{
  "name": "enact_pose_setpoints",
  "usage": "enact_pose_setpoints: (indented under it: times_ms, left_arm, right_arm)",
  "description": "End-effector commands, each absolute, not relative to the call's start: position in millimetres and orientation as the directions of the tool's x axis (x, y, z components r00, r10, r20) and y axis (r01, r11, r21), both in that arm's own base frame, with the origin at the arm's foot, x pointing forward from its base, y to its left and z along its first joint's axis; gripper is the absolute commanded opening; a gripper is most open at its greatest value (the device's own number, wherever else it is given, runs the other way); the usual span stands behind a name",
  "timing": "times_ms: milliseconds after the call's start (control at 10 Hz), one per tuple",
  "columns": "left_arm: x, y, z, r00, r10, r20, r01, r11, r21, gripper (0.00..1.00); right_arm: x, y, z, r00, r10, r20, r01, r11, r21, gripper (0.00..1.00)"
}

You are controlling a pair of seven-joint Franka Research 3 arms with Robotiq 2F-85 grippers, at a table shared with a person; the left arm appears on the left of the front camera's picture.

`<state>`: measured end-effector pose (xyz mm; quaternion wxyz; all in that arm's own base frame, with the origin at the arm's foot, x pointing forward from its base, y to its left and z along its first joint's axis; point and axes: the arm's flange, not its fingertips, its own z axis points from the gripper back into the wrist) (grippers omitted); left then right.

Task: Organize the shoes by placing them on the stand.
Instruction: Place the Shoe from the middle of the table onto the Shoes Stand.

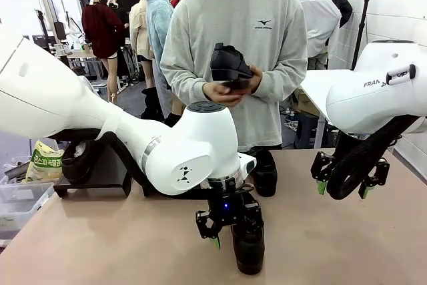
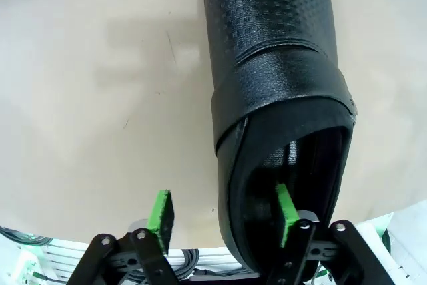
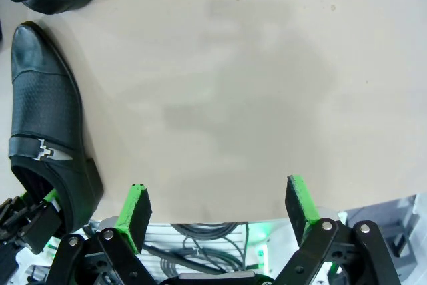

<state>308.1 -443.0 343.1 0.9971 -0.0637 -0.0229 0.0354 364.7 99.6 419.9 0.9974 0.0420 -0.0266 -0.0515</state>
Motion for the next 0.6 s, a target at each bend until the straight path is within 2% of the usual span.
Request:
enact_pose_setpoints:
  times_ms: [0,200,300,500]
  left_arm:
    - [309.5,-442.8,342.0,0.997,0.048,0.061,-0.04,0.991,-0.128,0.42]
    - [309.7,-441.9,342.9,0.998,0.04,0.043,-0.035,0.993,-0.115,0.1]
    - [309.3,-441.8,343.9,0.999,0.038,0.037,-0.033,0.993,-0.111,0.0]
    - [309.8,-441.3,344.1,0.999,0.036,0.028,-0.033,0.994,-0.102,0.0]
  right_arm:
    - [363.5,100.0,419.5,0.993,-0.111,0.046,0.107,0.992,0.072,1.0]
    - [363.5,100.0,419.5,0.993,-0.111,0.046,0.107,0.992,0.072,1.0]
    - [363.5,100.0,419.5,0.993,-0.111,0.046,0.107,0.992,0.072,1.0]
    - [363.5,100.0,419.5,0.993,-0.111,0.046,0.107,0.992,0.072,1.0]
